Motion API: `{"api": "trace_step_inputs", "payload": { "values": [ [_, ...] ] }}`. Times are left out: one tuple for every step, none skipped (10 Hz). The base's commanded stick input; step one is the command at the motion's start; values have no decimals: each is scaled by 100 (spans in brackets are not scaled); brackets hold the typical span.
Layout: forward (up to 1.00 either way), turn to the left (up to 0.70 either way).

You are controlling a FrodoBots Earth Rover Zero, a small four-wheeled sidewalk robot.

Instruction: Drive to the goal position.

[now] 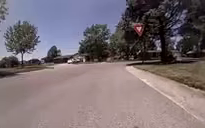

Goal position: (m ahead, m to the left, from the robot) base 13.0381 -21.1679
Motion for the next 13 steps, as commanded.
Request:
{"api": "trace_step_inputs", "payload": {
  "values": [
    [70, -29],
    [70, 0],
    [70, 0],
    [70, 0],
    [70, 0],
    [70, 0],
    [70, 0],
    [70, 0],
    [70, 0],
    [70, 0],
    [70, 0],
    [70, 0],
    [70, 0]
  ]
}}
